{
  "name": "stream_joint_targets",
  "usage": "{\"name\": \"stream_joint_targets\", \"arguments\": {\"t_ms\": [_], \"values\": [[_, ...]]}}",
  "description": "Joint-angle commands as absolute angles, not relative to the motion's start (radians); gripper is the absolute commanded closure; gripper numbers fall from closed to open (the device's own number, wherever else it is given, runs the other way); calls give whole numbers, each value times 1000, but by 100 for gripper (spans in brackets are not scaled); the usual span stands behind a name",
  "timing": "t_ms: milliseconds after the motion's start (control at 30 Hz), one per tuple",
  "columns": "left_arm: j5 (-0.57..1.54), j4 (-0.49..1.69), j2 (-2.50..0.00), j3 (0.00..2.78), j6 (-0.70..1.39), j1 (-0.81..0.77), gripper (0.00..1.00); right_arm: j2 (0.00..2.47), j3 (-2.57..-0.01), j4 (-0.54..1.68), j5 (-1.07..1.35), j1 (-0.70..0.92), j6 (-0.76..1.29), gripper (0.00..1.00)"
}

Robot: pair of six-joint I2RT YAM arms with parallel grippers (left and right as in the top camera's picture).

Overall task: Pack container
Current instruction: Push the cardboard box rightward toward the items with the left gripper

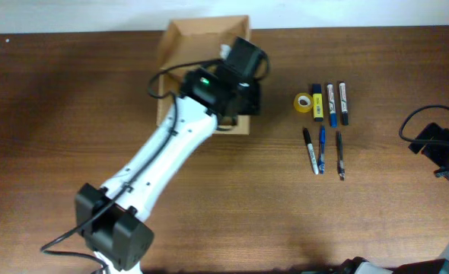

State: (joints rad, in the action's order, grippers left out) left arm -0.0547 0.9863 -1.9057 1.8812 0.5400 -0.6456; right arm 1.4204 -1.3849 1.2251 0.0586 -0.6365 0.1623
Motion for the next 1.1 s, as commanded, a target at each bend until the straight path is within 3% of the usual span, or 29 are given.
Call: {"name": "stream_joint_targets", "arguments": {"t_ms": [0, 367, 800, 833, 867, 933, 967, 1067], "values": [[-103, 953, -1983, 1894, 622, -723, 98, 1422, -1402, 1228, 80, -643, 175, 1], [-200, 939, -2200, 1901, 670, -779, 99, 1422, -1402, 1251, 105, -642, 175, 1], [-225, 852, -2220, 1901, 658, -724, 98, 1422, -1402, 1254, 147, -641, 174, 1], [-222, 853, -2220, 1901, 658, -723, 94, 1422, -1402, 1254, 147, -641, 175, 1], [-221, 853, -2220, 1901, 658, -723, 82, 1422, -1402, 1254, 147, -642, 174, 1], [-208, 853, -2220, 1902, 657, -724, 37, 1422, -1402, 1254, 147, -641, 174, 1], [-197, 854, -2220, 1906, 647, -723, 23, 1422, -1402, 1254, 147, -642, 174, 1], [-188, 859, -2220, 1922, 611, -724, 20, 1422, -1402, 1254, 147, -642, 174, 1]]}}
